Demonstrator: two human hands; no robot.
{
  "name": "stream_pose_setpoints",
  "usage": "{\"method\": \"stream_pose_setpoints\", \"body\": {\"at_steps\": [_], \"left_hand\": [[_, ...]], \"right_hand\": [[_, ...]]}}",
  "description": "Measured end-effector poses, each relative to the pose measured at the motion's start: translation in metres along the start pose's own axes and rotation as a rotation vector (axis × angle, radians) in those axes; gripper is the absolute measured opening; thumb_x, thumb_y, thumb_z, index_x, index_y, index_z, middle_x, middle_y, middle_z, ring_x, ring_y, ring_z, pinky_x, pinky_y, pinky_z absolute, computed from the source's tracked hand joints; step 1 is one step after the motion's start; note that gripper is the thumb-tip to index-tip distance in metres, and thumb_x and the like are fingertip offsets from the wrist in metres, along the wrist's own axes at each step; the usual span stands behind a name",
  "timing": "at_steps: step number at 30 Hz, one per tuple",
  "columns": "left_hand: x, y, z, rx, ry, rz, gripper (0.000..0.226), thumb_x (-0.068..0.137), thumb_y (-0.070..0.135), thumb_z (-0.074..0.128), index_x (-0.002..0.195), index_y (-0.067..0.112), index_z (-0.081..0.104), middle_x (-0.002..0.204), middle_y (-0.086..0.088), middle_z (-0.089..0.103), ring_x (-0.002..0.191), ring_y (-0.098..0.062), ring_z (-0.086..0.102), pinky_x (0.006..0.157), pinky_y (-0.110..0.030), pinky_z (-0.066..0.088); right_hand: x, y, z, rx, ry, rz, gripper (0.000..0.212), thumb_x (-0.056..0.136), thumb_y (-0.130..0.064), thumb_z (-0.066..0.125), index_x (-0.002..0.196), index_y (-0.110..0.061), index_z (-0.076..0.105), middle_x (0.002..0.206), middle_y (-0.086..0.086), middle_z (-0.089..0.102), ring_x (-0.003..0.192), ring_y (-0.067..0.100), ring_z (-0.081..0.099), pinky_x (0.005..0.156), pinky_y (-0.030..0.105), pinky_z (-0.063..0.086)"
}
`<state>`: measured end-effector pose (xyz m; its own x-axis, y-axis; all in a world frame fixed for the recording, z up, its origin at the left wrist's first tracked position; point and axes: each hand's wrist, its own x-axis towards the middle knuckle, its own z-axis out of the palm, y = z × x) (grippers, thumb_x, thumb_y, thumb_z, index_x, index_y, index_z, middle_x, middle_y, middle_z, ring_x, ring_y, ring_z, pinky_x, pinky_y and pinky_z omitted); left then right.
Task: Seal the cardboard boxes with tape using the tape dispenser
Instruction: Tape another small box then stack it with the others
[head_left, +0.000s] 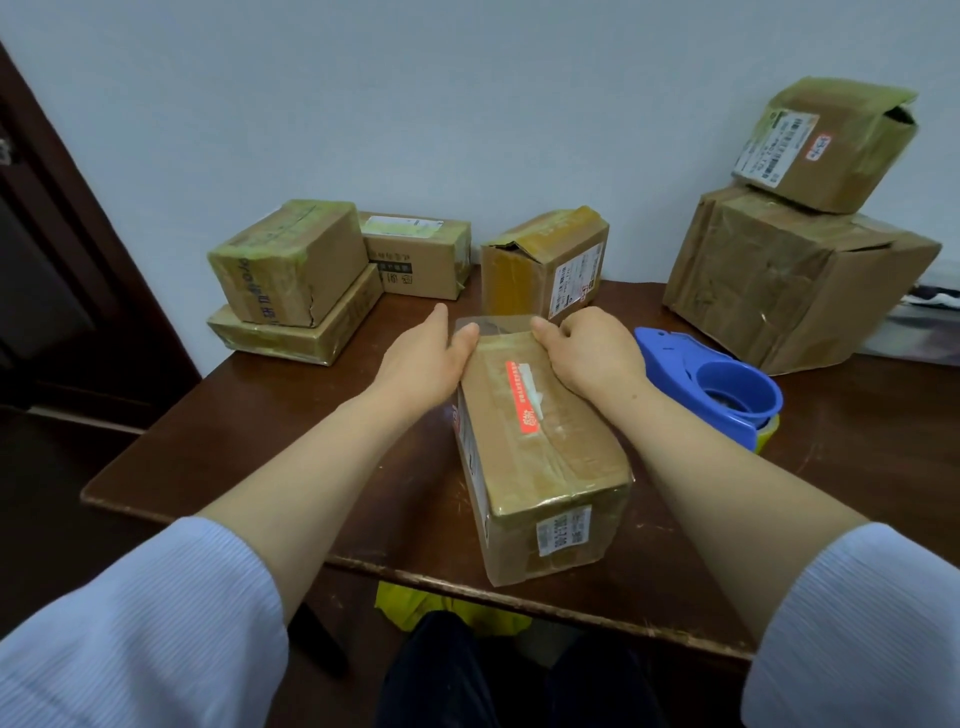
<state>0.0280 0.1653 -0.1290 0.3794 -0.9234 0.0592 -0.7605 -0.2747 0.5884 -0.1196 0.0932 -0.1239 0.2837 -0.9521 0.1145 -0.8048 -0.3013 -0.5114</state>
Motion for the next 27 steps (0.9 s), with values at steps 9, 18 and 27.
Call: {"method": "stream_pose_setpoints", "body": {"at_steps": [9,18,27], "left_hand": [[-0.011,-0.012,-0.016,-0.174,0.266,-0.068,0.042,0.097,0.048,0.042,0.107,0.015,0.065,0.095,-0.007,0.07,0.092,-0.029,0.065,0.087,-0.043,0.051],[-0.021,-0.004,0.005,-0.844,0.153,-0.183,0.016,0.092,0.024,0.063,0.101,0.016,0.074,0.103,-0.004,0.073,0.102,-0.021,0.067,0.091,-0.041,0.054],[-0.016,0.03,0.01,-1.085,-0.152,-0.371,0.052,0.072,0.059,0.073,0.089,0.01,0.071,0.072,0.0,0.075,0.063,-0.015,0.072,0.058,-0.025,0.054]], "right_hand": [[-0.003,0.003,-0.011,0.025,-0.001,0.068,0.053,0.095,-0.05,0.045,0.064,-0.007,0.052,0.064,0.005,0.053,0.066,0.027,0.053,0.054,0.032,0.039],[-0.02,0.003,-0.005,0.673,-0.193,0.188,0.028,0.087,-0.032,0.068,0.083,-0.004,0.07,0.074,0.006,0.07,0.065,0.016,0.065,0.065,0.032,0.055],[-0.034,0.025,-0.013,1.041,-0.269,0.378,0.016,0.088,-0.022,0.067,0.082,-0.007,0.068,0.061,0.007,0.07,0.05,0.017,0.066,0.053,0.032,0.058]]}}
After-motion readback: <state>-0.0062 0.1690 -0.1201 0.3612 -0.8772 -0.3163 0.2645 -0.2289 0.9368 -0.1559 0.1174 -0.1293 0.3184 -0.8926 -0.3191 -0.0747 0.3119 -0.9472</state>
